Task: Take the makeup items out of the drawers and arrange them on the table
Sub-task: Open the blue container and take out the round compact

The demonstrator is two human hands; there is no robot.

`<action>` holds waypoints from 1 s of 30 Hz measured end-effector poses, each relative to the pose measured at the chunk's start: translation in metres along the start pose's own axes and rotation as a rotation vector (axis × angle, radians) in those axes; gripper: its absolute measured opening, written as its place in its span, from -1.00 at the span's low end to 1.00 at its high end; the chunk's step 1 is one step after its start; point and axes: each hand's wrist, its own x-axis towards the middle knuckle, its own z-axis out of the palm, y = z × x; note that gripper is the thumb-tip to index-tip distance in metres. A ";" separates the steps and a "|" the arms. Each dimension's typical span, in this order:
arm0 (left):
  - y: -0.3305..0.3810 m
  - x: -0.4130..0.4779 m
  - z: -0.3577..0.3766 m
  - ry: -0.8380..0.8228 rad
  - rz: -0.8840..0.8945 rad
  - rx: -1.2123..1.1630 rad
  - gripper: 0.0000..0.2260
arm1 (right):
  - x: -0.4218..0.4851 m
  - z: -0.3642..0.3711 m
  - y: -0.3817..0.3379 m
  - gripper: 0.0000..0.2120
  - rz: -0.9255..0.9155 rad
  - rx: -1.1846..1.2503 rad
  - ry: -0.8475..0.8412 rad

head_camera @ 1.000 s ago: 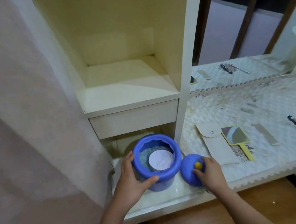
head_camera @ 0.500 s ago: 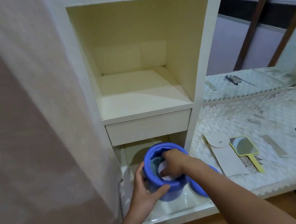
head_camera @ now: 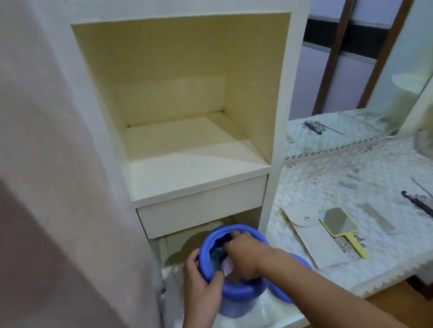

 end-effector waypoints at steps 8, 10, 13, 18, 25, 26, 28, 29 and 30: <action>-0.003 -0.005 0.006 0.055 0.082 0.083 -0.36 | -0.010 -0.013 0.013 -0.36 -0.167 0.054 0.070; -0.001 -0.005 0.006 0.065 0.090 0.117 -0.44 | -0.015 -0.018 0.019 -0.35 -0.221 0.132 0.116; 0.002 -0.007 0.009 0.082 0.061 0.127 -0.54 | -0.024 -0.027 0.031 -0.49 -0.284 0.294 0.265; 0.003 -0.007 0.008 0.109 0.041 0.105 -0.50 | -0.054 -0.027 0.072 -0.78 -0.225 0.871 0.528; 0.006 -0.008 0.016 0.219 0.028 0.270 -0.52 | -0.031 0.021 0.166 -0.63 0.451 1.488 0.757; 0.007 -0.009 0.018 0.250 0.043 0.313 -0.53 | -0.018 0.028 0.176 -0.59 0.521 1.447 0.736; 0.010 -0.015 0.024 0.305 0.059 0.360 -0.58 | 0.004 0.038 0.189 -0.57 0.560 1.362 0.623; 0.010 -0.017 0.026 0.316 0.065 0.371 -0.58 | 0.015 0.042 0.193 -0.58 0.571 1.345 0.578; 0.011 -0.019 0.027 0.317 0.069 0.392 -0.55 | 0.023 0.044 0.195 -0.58 0.595 1.352 0.557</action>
